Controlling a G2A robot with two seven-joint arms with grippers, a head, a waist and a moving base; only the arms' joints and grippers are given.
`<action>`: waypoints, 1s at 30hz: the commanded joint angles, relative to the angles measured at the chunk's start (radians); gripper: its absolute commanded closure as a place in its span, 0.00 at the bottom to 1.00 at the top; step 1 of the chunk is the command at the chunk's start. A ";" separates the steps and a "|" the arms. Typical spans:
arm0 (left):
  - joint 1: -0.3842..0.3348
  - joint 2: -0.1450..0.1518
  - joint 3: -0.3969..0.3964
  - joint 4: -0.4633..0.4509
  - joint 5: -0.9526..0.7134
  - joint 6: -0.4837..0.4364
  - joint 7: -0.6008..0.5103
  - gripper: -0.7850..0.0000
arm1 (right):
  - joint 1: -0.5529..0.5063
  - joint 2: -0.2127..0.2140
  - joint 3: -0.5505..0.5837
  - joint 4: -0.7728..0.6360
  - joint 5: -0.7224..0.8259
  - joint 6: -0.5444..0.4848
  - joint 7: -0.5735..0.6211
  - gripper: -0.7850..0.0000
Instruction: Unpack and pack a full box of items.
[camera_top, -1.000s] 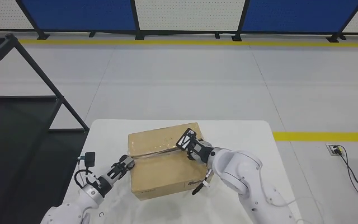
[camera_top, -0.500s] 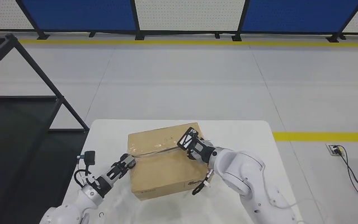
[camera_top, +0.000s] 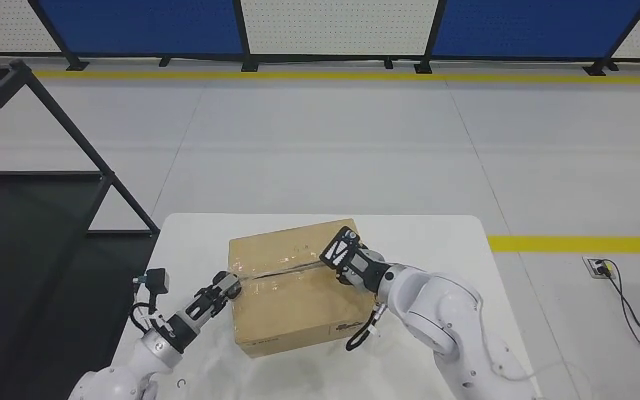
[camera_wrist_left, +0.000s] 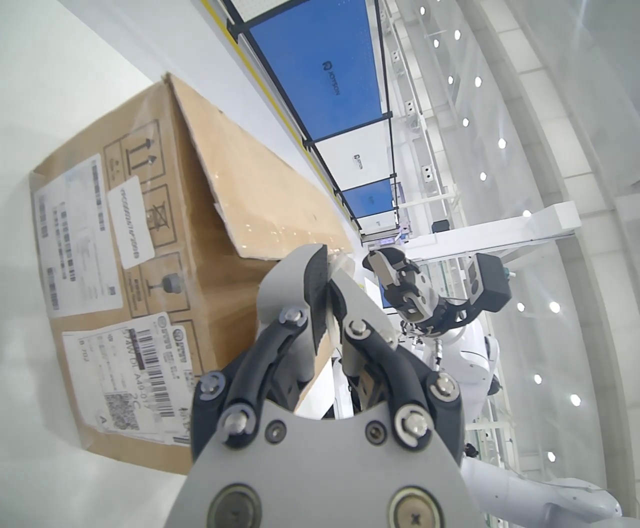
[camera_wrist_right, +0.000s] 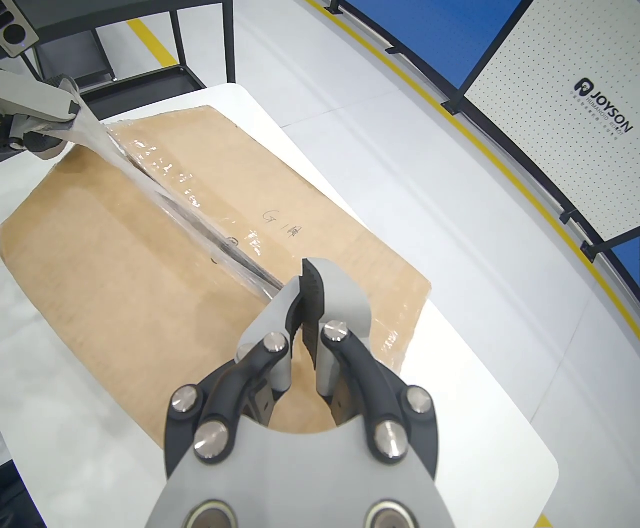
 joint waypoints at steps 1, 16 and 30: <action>0.005 0.001 -0.008 -0.011 -0.012 -0.012 -0.007 1.00 | 0.000 0.000 0.000 0.001 0.001 0.001 -0.003 1.00; -0.035 -0.001 -0.004 -0.121 -0.057 -0.078 -0.019 1.00 | 0.002 0.002 0.005 0.000 0.000 0.020 -0.025 1.00; -0.136 -0.003 0.033 -0.178 -0.032 -0.068 -0.016 1.00 | -0.095 0.014 0.100 -0.113 -0.043 0.152 -0.215 1.00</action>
